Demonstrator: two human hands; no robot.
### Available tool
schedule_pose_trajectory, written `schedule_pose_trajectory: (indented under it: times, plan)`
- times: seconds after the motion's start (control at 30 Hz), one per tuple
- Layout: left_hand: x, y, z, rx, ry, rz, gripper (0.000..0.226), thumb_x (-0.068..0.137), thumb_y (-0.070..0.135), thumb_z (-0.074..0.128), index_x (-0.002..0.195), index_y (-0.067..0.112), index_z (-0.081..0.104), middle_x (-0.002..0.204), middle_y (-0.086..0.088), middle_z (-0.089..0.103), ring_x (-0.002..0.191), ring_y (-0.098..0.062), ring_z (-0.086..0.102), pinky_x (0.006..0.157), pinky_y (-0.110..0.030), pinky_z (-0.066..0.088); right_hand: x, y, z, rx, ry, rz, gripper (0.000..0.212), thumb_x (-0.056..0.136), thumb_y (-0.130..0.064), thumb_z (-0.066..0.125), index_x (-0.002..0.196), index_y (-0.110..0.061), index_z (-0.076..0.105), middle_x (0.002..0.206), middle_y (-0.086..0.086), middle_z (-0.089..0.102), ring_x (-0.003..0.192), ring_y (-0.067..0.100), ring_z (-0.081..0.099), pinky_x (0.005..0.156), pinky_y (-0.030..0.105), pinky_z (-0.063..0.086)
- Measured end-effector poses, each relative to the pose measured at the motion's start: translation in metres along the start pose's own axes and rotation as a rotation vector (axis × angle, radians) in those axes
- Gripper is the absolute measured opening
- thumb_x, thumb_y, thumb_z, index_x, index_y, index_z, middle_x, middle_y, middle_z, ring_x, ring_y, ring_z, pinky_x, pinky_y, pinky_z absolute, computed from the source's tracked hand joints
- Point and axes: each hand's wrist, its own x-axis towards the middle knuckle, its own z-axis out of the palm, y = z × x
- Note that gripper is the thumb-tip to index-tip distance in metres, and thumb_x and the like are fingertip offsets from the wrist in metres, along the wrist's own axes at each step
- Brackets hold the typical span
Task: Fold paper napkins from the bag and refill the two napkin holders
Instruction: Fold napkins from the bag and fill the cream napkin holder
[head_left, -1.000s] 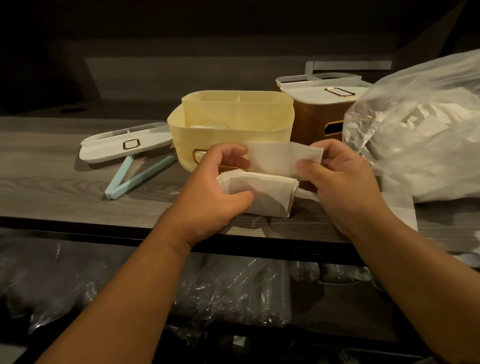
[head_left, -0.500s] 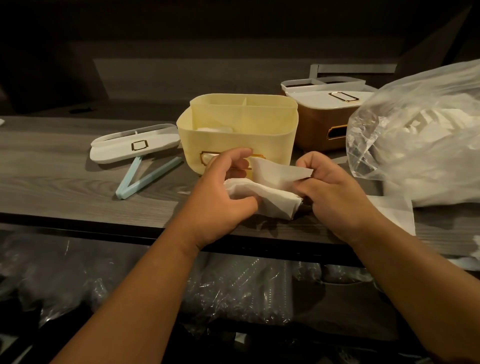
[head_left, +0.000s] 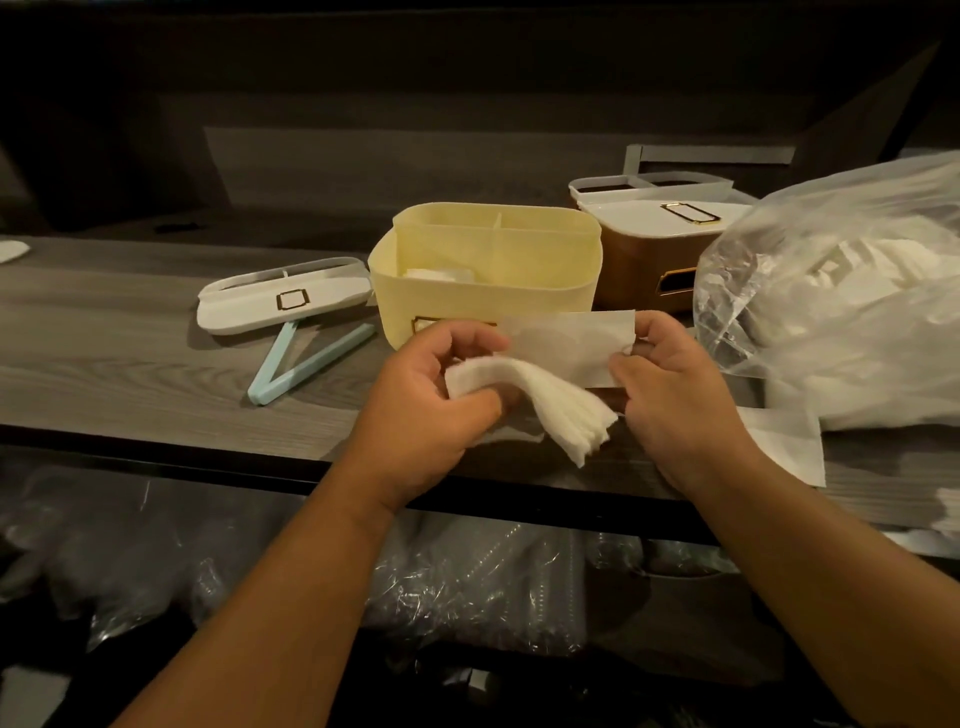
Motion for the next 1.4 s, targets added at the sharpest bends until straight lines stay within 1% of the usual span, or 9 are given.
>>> schedule_pose_trajectory:
  times: [0.1,0.27,0.4,0.6,0.7,0.83,1.07,1.23,1.4]
  plan:
    - [0.004,0.002,0.003,-0.082,-0.049,-0.076,0.023,0.073,0.017,0.081,0.088,0.032,0.072,0.087,0.011,0.072,0.082,-0.009,0.069,0.068,-0.029,0.058,-0.003,-0.006,-0.001,0.071,-0.141,0.027,0.032,0.097,0.004,0.057,0.113,-0.02,0.071,0.108,0.003,0.075,0.104,0.026,0.07,0.086,0.042,0.058]
    - [0.007,-0.007,0.003,0.119,-0.203,-0.096,0.016,0.08,0.011,0.08,0.085,0.02,0.068,0.094,0.009,0.072,0.09,-0.012,0.067,0.076,-0.032,0.055,-0.003,-0.012,-0.005,-0.019,-0.177,0.156,0.036,0.091,-0.002,0.052,0.092,-0.027,0.079,0.107,0.003,0.073,0.104,0.026,0.066,0.085,0.039,0.055]
    - [0.005,-0.006,0.003,0.219,-0.25,-0.072,0.026,0.08,0.013,0.083,0.094,0.027,0.066,0.095,0.009,0.071,0.085,-0.009,0.065,0.072,-0.027,0.052,-0.011,-0.015,-0.016,0.021,-0.346,0.074,0.024,0.093,-0.037,0.057,0.107,-0.029,0.075,0.109,-0.001,0.074,0.108,0.021,0.068,0.09,0.035,0.052]
    - [0.006,-0.002,0.009,0.31,-0.198,0.019,0.03,0.076,0.008,0.081,0.089,0.032,0.068,0.093,0.012,0.066,0.083,-0.003,0.061,0.071,-0.021,0.047,-0.024,-0.016,-0.023,-0.269,-0.523,-0.06,0.061,0.07,-0.066,0.07,0.128,-0.055,0.053,0.121,-0.021,0.062,0.11,0.002,0.062,0.09,0.028,0.052]
    - [0.005,-0.002,0.012,0.36,-0.167,0.063,0.027,0.075,0.011,0.081,0.086,0.031,0.067,0.093,0.012,0.064,0.083,-0.004,0.06,0.07,-0.019,0.046,-0.031,-0.016,-0.021,-0.408,-0.478,-0.183,0.061,0.073,-0.057,0.079,0.128,-0.051,0.053,0.12,-0.021,0.061,0.108,0.0,0.06,0.083,0.02,0.048]
    - [0.005,-0.007,0.013,0.351,-0.084,-0.022,0.036,0.074,0.021,0.083,0.093,0.041,0.059,0.094,0.013,0.065,0.085,-0.008,0.063,0.068,-0.028,0.052,-0.038,-0.016,-0.019,-0.415,-0.448,-0.219,0.056,0.075,-0.047,0.083,0.124,-0.044,0.057,0.119,-0.02,0.062,0.108,0.003,0.06,0.084,0.025,0.051]
    - [0.004,-0.006,0.011,0.365,-0.097,-0.094,0.077,0.079,0.036,0.083,0.139,0.042,0.036,0.129,0.018,0.05,0.111,-0.001,0.055,0.081,-0.015,0.05,-0.029,-0.011,-0.022,-0.326,-0.244,-0.128,0.033,0.086,-0.016,0.075,0.103,-0.042,0.064,0.1,-0.022,0.065,0.091,0.003,0.064,0.073,0.023,0.056]
    - [0.0,-0.004,0.012,0.318,-0.146,-0.103,0.074,0.078,0.04,0.083,0.136,0.047,0.037,0.13,0.017,0.052,0.113,-0.002,0.055,0.091,-0.027,0.054,-0.027,-0.01,-0.027,-0.212,-0.25,-0.096,0.037,0.085,-0.007,0.074,0.099,-0.04,0.066,0.097,-0.016,0.067,0.086,0.008,0.066,0.068,0.022,0.056]
    - [0.001,-0.008,0.016,0.231,-0.107,-0.068,0.053,0.081,0.026,0.082,0.119,0.047,0.051,0.113,0.012,0.058,0.1,-0.008,0.063,0.08,-0.026,0.057,-0.028,-0.01,-0.028,-0.301,-0.279,-0.055,0.047,0.085,-0.02,0.077,0.12,-0.044,0.058,0.111,-0.018,0.064,0.094,0.005,0.067,0.071,0.019,0.057]
